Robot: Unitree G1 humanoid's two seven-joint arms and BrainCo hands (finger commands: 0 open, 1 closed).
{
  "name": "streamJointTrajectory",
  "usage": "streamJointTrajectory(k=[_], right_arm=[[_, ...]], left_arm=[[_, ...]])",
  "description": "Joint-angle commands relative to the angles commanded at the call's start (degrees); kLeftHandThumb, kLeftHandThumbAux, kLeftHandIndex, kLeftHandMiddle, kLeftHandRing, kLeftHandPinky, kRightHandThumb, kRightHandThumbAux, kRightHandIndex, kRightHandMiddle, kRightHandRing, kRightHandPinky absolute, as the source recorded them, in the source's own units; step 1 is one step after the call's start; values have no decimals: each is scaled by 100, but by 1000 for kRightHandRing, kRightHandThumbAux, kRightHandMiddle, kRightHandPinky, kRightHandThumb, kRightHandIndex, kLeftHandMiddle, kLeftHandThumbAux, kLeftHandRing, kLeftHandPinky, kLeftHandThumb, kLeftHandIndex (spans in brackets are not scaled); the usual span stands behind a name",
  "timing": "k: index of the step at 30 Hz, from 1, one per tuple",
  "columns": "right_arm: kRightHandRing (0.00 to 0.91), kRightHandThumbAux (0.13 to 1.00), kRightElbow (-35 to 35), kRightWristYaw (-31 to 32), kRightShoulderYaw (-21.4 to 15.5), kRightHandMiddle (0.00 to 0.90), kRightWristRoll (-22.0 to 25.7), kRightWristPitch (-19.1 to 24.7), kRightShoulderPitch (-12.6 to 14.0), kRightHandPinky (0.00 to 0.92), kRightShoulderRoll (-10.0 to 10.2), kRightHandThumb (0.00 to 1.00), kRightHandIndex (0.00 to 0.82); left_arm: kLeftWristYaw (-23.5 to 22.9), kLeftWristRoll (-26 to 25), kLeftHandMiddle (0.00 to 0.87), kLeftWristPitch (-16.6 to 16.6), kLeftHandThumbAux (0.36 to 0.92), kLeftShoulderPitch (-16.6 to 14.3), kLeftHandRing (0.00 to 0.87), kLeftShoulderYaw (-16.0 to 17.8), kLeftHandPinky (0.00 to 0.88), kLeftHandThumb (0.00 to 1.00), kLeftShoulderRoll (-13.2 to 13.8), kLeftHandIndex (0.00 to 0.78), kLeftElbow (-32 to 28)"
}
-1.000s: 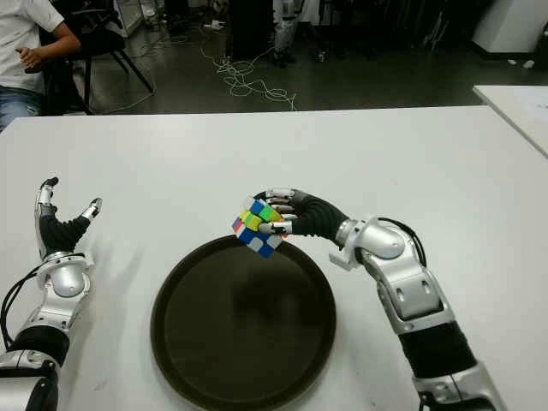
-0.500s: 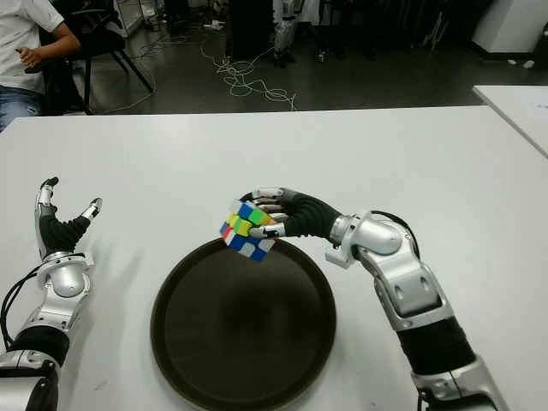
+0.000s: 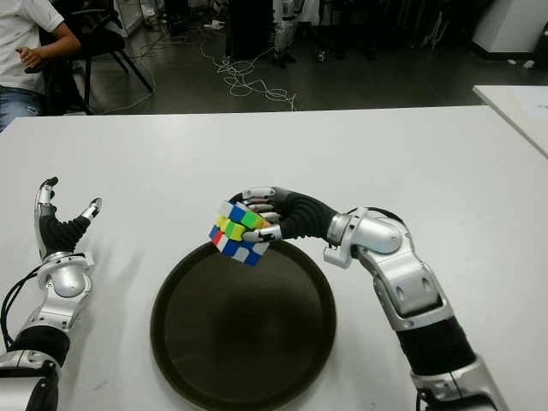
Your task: Pick up the Rubik's Cube and put it in the plate
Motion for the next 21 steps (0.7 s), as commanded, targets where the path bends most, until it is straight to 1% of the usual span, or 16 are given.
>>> streamJointTrajectory(k=[8,15,18,21], right_arm=[[818,730,20,-9,57,810,-45,-376,75,802,33,684,437],[818,729,104,-272,186,811,-424,-654,64,806,55,686,437],[819,729,95,-337,282,814,-662,-576,14,806,-14,686,437],[821,730,46,-253,468,818,-936,-319,-106,805,-174,686,437]], left_arm=[[-43,-28,52,-25,701,1,30,23,19,0,-7,35,-6],[-89,-60,40,-31,691,17,20,33,19,0,-16,30,-29],[-100,-47,44,-36,684,19,26,20,26,0,-12,31,-45],[-103,-25,68,-54,676,22,51,3,43,0,-5,37,-51]])
